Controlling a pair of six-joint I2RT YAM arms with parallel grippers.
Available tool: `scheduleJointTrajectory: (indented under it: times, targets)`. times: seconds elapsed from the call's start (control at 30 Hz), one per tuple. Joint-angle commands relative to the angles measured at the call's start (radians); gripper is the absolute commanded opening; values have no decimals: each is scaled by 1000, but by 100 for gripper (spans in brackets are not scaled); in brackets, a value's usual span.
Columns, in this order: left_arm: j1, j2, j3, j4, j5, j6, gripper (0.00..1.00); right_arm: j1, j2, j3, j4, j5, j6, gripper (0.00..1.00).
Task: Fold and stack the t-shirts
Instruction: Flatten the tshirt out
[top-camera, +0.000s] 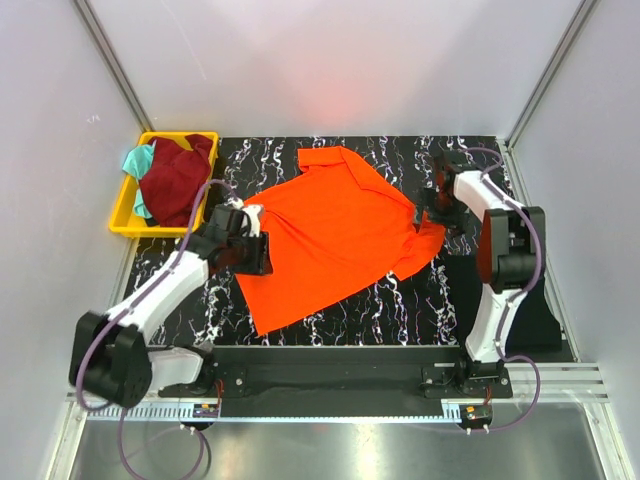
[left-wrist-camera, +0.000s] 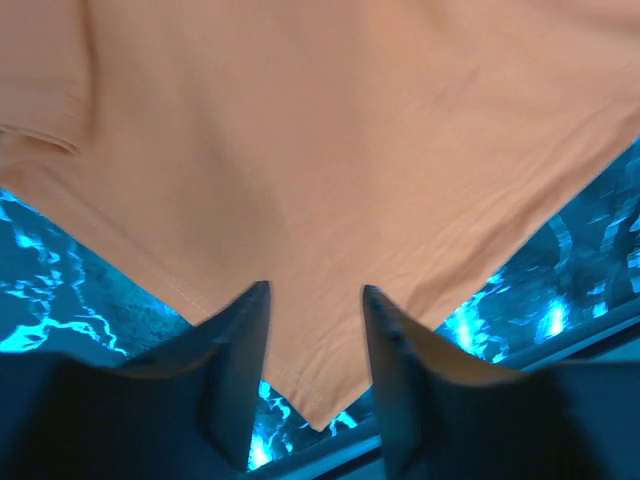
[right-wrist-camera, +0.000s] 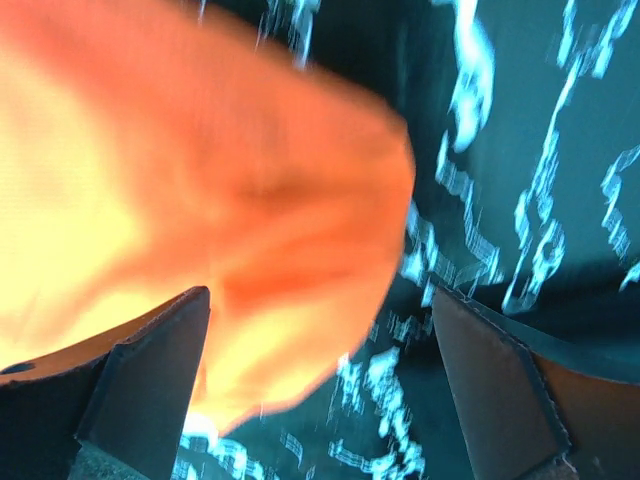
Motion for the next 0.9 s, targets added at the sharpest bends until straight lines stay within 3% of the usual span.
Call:
scheduleJointTrajectory:
  times: [0.0, 0.13, 0.23, 0.27, 0.3, 0.53, 0.6, 0.67, 0.73, 0.8, 0.87]
  targets:
    - [8, -95, -30, 65, -22, -43, 52, -25, -152, -82, -10, -141, 29, 100]
    - [121, -152, -91, 87, 124, -100, 58, -23, -252, -159, 3, -256, 51, 100]
    - [187, -211, -96, 70, 130, -97, 64, -25, -309, -236, 36, -360, 81, 100]
    - [192, -221, -88, 65, 113, -96, 74, -25, -319, -272, 61, -391, 90, 100]
    - [195, -246, -85, 58, 107, -102, 99, -25, -328, -290, 73, -419, 99, 100]
    - [209, -402, -110, 67, 9, -220, 99, -25, -411, -479, 141, -558, 246, 98]
    - [210, -454, -128, 64, -23, -317, 99, -25, -454, -524, 153, -537, 286, 95]
    - [217, -528, -179, 39, -74, -416, 99, -25, -516, -585, 179, -497, 326, 85]
    - [236, -569, -218, 24, -25, -479, 99, -23, -555, -622, 196, -454, 369, 83]
    - [238, -620, -229, 1, 72, -510, 99, -26, -585, -688, 225, -436, 406, 73]
    - [237, -648, -249, -39, 106, -539, 99, -25, -621, -766, 291, -428, 469, 51]
